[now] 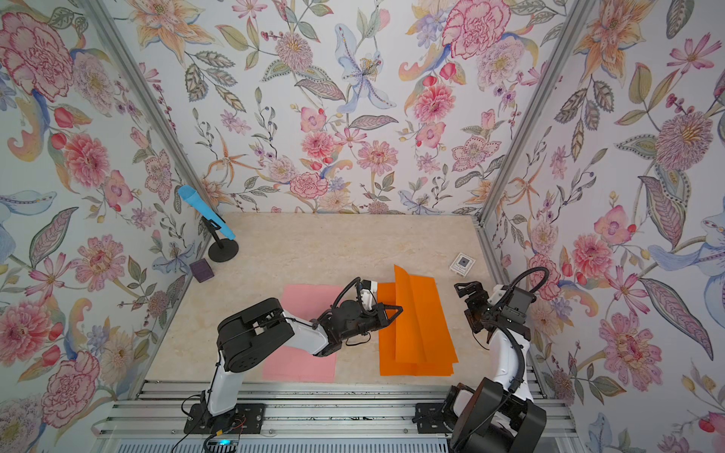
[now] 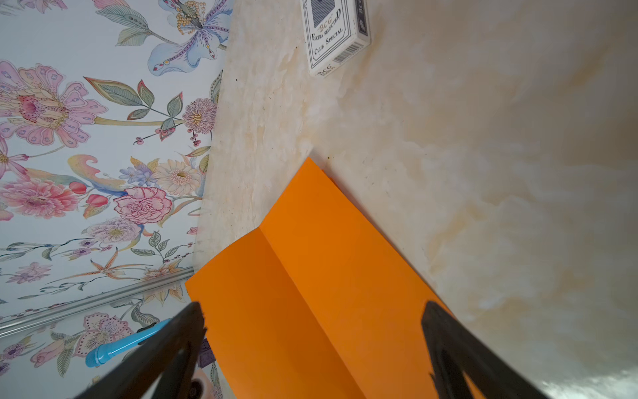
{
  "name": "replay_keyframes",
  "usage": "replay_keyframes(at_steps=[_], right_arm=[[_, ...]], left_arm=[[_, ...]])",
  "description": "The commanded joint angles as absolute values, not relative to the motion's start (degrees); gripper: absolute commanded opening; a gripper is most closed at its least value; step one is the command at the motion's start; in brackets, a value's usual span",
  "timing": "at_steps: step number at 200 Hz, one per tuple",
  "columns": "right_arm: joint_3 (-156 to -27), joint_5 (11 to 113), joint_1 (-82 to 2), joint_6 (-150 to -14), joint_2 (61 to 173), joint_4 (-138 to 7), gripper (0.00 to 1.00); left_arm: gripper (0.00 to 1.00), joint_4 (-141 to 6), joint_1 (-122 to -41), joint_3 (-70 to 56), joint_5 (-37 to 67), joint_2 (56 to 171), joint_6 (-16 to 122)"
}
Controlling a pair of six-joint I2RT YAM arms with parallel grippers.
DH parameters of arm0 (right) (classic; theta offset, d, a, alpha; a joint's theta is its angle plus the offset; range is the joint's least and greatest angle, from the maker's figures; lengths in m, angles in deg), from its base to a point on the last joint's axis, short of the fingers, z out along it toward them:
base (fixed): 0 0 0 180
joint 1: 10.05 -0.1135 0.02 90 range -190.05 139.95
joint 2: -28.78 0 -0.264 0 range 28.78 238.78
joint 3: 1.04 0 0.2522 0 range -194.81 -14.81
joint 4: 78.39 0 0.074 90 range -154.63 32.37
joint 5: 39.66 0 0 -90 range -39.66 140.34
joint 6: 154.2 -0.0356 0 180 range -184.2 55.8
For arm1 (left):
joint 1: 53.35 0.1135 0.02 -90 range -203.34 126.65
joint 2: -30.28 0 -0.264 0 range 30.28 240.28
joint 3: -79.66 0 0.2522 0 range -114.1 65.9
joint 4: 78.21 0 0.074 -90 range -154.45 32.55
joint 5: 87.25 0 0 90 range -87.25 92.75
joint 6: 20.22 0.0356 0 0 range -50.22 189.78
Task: Sort the scattered colored papers by color
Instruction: Place the colored paper.
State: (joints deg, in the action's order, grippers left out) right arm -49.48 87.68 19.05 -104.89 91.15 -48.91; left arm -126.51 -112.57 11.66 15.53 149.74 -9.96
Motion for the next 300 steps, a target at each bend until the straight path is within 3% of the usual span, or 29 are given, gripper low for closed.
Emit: replay_keyframes(at_steps=[1, 162, 177, 185, 187, 188, 190, 194, 241, 273, 300], right_arm=[[-49.0, 88.5, 17.9, -102.6, 91.6, -48.5, 1.0], [-48.7, 86.6, 13.6, -101.9, 95.6, -50.6, 1.0], [-48.8, 86.5, 13.2, -101.8, 95.9, -50.9, 1.0], [-48.8, 86.3, 12.9, -102.0, 96.1, -51.0, 1.0], [-48.8, 86.3, 12.8, -102.0, 96.1, -51.1, 1.0], [-48.8, 86.3, 12.8, -101.9, 96.1, -51.1, 1.0], [-48.8, 86.3, 12.7, -102.0, 96.1, -51.3, 1.0], [-48.9, 86.2, 12.6, -101.9, 96.3, -51.3, 1.0], [-48.7, 84.3, 10.9, -100.0, 97.0, -51.0, 1.0], [-50.1, 79.7, 8.6, -95.0, 99.3, -47.6, 1.0], [-50.1, 77.5, 8.2, -93.6, 104.2, -48.8, 1.0]], left_arm=[[0.0, -125.1, -112.1, 11.4, 14.0, 147.8, -9.1], [0.0, -114.4, -109.0, 11.1, 25.1, 146.4, -9.2], [0.14, -113.5, -109.0, 11.7, 24.7, 145.0, -8.8], [0.36, -112.3, -108.9, 11.9, 24.1, 144.1, -8.4], [0.5, -111.9, -108.9, 11.9, 23.9, 143.9, -8.2], [0.68, -111.8, -109.0, 11.9, 23.9, 143.7, -8.1], [0.89, -111.2, -108.9, 11.9, 23.7, 143.4, -7.8], [0.99, -109.8, -108.9, 11.7, 23.5, 142.8, -7.2], [1.0, -84.8, -106.8, 5.9, 15.1, 133.3, 7.4], [1.0, -64.7, -101.1, 1.7, 3.6, 124.4, 19.8], [1.0, -57.2, -94.1, 1.1, -1.6, 115.3, 26.2]])
